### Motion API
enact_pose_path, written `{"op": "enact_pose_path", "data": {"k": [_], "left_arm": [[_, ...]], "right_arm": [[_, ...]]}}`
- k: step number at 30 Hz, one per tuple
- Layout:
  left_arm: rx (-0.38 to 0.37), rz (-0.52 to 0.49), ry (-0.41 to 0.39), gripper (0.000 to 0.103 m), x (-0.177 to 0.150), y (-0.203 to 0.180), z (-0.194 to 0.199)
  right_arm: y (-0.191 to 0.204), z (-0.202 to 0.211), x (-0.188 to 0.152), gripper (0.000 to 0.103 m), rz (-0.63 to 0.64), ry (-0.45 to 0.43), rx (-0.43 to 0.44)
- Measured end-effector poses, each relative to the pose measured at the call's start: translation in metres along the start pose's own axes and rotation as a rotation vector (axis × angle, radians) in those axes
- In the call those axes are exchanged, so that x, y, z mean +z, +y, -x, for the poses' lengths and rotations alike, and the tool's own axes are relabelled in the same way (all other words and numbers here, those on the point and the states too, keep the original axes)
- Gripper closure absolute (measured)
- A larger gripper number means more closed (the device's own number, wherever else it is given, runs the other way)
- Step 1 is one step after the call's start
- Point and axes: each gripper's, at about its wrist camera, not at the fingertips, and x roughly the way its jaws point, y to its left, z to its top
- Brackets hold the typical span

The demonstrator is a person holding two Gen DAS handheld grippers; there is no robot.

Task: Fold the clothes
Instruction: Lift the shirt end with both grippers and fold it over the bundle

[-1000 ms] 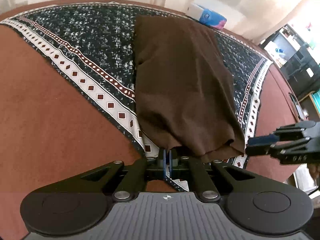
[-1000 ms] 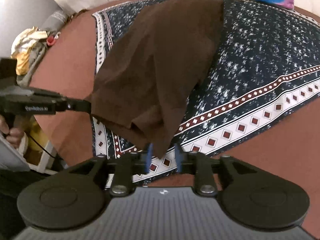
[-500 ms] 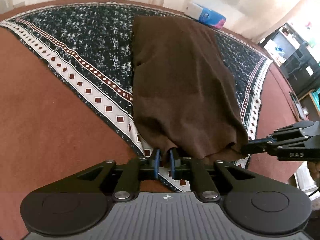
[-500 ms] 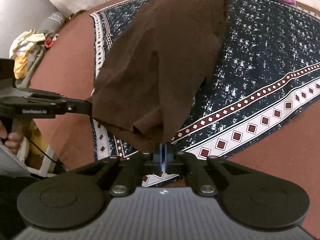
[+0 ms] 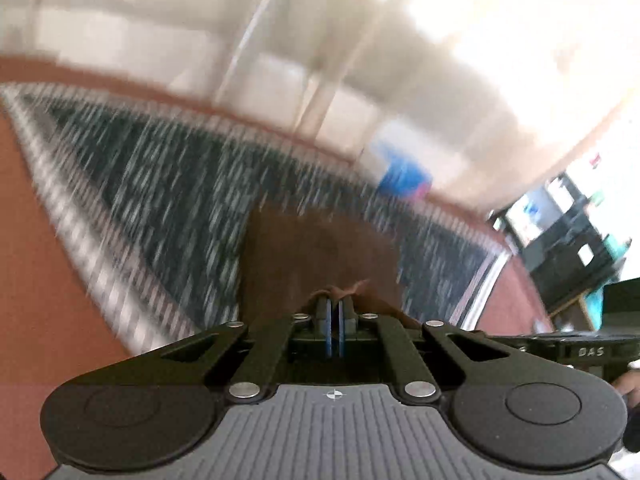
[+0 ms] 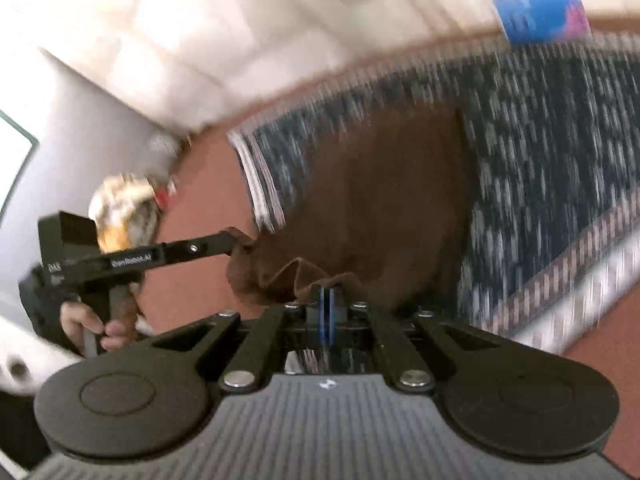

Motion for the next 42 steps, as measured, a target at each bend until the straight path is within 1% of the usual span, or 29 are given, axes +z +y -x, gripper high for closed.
{"op": "enact_pose_path", "data": {"k": [2, 4, 5, 7, 9, 12, 14, 15, 16, 17, 19, 21, 22, 23, 24, 25, 26, 27, 28, 31, 32, 34, 36, 37, 39, 40, 42], "left_arm": [[-0.027, -0.004, -0.039, 0.103, 0.029, -0.003, -0.018], [-0.040, -0.012, -0.051, 0.103, 0.051, -0.004, -0.039], [-0.031, -0.023, -0.057, 0.103, 0.060, -0.004, -0.051], [-0.015, -0.018, -0.041, 0.103, 0.071, 0.002, -0.075], [-0.001, 0.005, -0.014, 0.103, 0.078, 0.009, -0.095], [0.029, 0.003, 0.027, 0.103, 0.080, 0.024, -0.115], [0.044, -0.009, 0.064, 0.103, 0.076, 0.033, -0.122], [0.044, -0.016, 0.084, 0.101, 0.072, 0.036, -0.124], [0.044, -0.022, 0.105, 0.086, 0.068, 0.039, -0.125], [0.044, -0.028, 0.126, 0.078, 0.064, 0.042, -0.126], [0.037, -0.019, 0.153, 0.076, 0.058, 0.049, -0.129], [0.028, 0.005, 0.149, 0.075, 0.057, 0.054, -0.127], [0.034, 0.017, 0.131, 0.069, 0.060, 0.056, -0.122], [0.040, 0.029, 0.113, 0.053, 0.062, 0.057, -0.118], [0.047, 0.041, 0.095, 0.049, 0.064, 0.059, -0.113], [0.051, 0.046, 0.078, 0.047, 0.066, 0.061, -0.106], [0.055, 0.050, 0.061, 0.048, 0.068, 0.064, -0.100], [0.068, 0.052, 0.051, 0.048, 0.070, 0.065, -0.095], [0.081, 0.054, 0.041, 0.049, 0.072, 0.066, -0.089], [0.030, 0.010, 0.039, 0.051, 0.075, 0.054, -0.080], [0.012, -0.005, 0.039, 0.051, 0.075, 0.050, -0.077], [-0.022, -0.077, 0.047, 0.051, 0.074, 0.034, -0.086], [-0.009, -0.147, 0.051, 0.051, 0.071, 0.020, -0.102], [-0.013, -0.166, 0.050, 0.051, 0.070, 0.014, -0.110], [0.004, -0.183, 0.044, 0.050, 0.068, 0.009, -0.125], [0.015, -0.183, 0.055, 0.048, 0.067, 0.011, -0.128], [0.036, -0.181, 0.077, 0.047, 0.066, 0.015, -0.135]], "right_arm": [[-0.003, 0.004, 0.028, 0.100, 0.009, -0.055, 0.018], [-0.018, -0.002, 0.058, 0.100, 0.013, -0.099, -0.002], [-0.026, -0.010, 0.070, 0.100, 0.006, -0.111, -0.019], [-0.043, -0.024, 0.093, 0.100, -0.016, -0.126, -0.056], [-0.065, -0.042, 0.111, 0.100, -0.064, -0.120, -0.087], [-0.084, -0.064, 0.123, 0.100, -0.105, -0.097, -0.130], [-0.094, -0.077, 0.122, 0.100, -0.138, -0.076, -0.143], [-0.097, -0.081, 0.122, 0.100, -0.149, -0.073, -0.146], [-0.100, -0.085, 0.121, 0.100, -0.159, -0.070, -0.148], [-0.102, -0.088, 0.121, 0.100, -0.170, -0.067, -0.150], [-0.106, -0.093, 0.119, 0.099, -0.191, -0.069, -0.159], [-0.109, -0.097, 0.119, 0.099, -0.207, -0.061, -0.164], [-0.110, -0.098, 0.119, 0.099, -0.211, -0.057, -0.164], [-0.111, -0.097, 0.120, 0.099, -0.214, -0.057, -0.163], [-0.111, -0.094, 0.121, 0.096, -0.216, -0.058, -0.159], [-0.109, -0.090, 0.121, 0.092, -0.215, -0.063, -0.155], [-0.106, -0.084, 0.121, 0.076, -0.205, -0.074, -0.162], [-0.104, -0.078, 0.121, 0.058, -0.196, -0.084, -0.170], [-0.101, -0.071, 0.121, 0.055, -0.181, -0.100, -0.187], [-0.090, -0.049, 0.118, 0.060, -0.139, -0.171, -0.202], [-0.085, -0.044, 0.117, 0.068, -0.118, -0.186, -0.189], [-0.070, -0.048, 0.119, 0.069, -0.045, -0.173, -0.152], [-0.059, -0.066, 0.120, 0.069, 0.020, -0.135, -0.160], [-0.054, -0.076, 0.121, 0.068, 0.047, -0.116, -0.170], [-0.052, -0.094, 0.122, 0.067, 0.056, -0.105, -0.167], [-0.054, -0.104, 0.124, 0.067, 0.049, -0.104, -0.172], [-0.062, -0.120, 0.125, 0.067, 0.011, -0.107, -0.211]]}}
